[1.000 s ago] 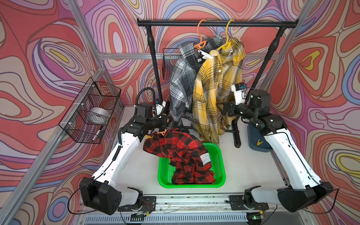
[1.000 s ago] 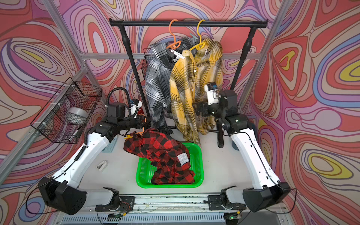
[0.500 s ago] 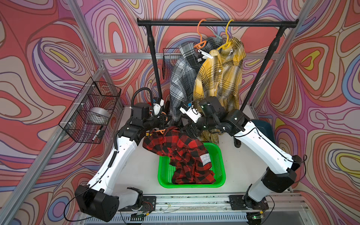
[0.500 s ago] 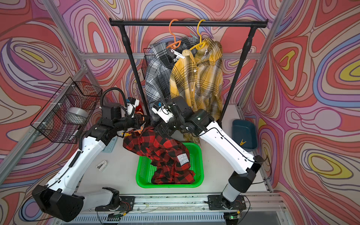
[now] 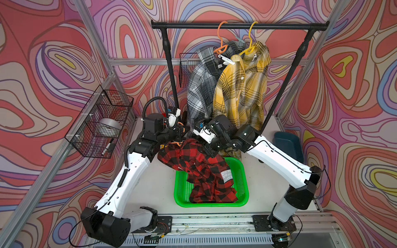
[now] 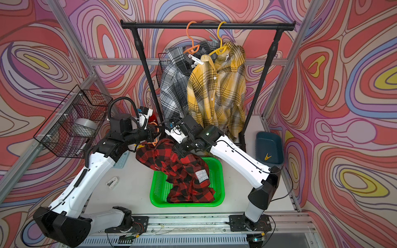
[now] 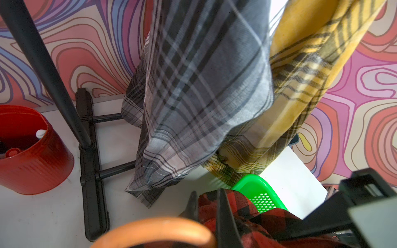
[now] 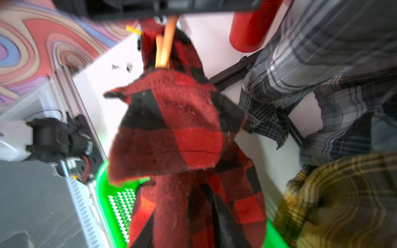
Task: Remove the clothespins securing long-sleeve shirts to the hanger
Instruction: Remove the clamp from the hanger.
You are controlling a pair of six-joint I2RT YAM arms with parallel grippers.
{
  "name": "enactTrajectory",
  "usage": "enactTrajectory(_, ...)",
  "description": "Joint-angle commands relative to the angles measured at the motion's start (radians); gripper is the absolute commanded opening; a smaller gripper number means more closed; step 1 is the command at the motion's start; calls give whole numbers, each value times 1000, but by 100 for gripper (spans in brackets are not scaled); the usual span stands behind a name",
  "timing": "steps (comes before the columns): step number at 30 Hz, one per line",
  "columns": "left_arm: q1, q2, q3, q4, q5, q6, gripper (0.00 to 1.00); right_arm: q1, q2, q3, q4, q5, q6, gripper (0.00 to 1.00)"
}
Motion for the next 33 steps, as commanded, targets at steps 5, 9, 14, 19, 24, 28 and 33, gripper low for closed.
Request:
enactTrajectory(5,6,-80,-40,146,11,0,32,3,-30,-51,44,14,-2,0)
enactTrajectory(9,8,-127,-62,170,-28,15,65,-30,-78,-95,74,-27,-2,0)
enactTrajectory(14,101,-189,-103,251,60,-39,79,-150,-164,-198,144,-193,7,0)
enactTrajectory(19,228,-213,-170,398,239,-87,88,-256,-228,-293,200,-370,-3,0)
enactTrajectory(24,269,-247,-274,533,297,-14,90,-336,-265,-375,250,-498,-9,0)
enactTrajectory(28,326,-223,-330,661,405,4,83,-381,-285,-410,273,-576,-16,0)
enactTrajectory(33,477,-83,-419,1223,563,-367,82,-447,-289,-446,312,-673,-10,0)
